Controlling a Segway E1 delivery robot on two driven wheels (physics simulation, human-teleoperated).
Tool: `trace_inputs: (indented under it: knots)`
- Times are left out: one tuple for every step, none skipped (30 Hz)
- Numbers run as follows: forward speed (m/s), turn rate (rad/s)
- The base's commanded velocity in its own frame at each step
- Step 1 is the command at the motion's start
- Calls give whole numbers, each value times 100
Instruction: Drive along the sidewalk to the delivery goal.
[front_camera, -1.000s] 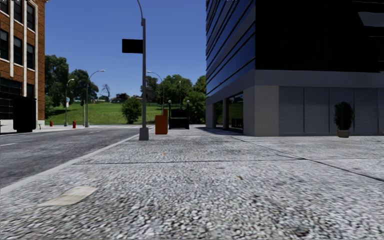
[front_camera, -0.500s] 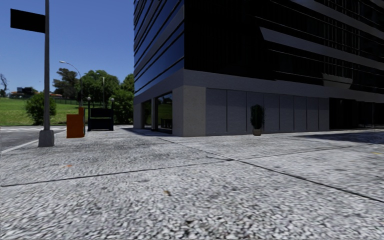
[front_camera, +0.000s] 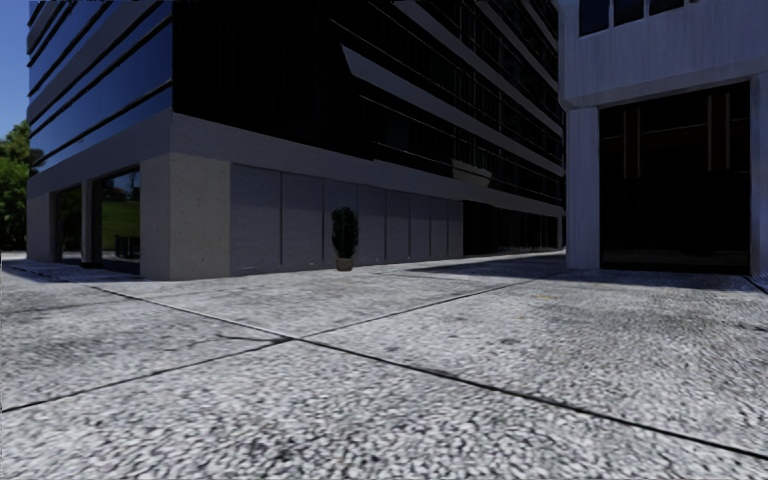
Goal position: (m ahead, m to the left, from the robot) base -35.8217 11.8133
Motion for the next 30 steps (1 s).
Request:
trace_inputs:
  knots:
    - [160, -99]
    - [160, -102]
    - [160, -104]
    - [160, -104]
    - [160, -104]
    - [160, -105]
    - [160, -105]
    - [160, -105]
    - [160, -105]
    - [160, -105]
    - [160, -105]
    - [160, -105]
    - [160, -105]
    - [160, -105]
    - [160, -105]
    - [160, -105]
    - [160, -105]
    - [160, -105]
    - [161, -105]
    - [168, -105]
    - [184, -105]
    - [184, -105]
    - [200, -105]
    - [200, -105]
    - [200, -105]
    - [200, -105]
    - [200, -105]
    - [200, -105]
    - [200, -105]
    - [200, -105]
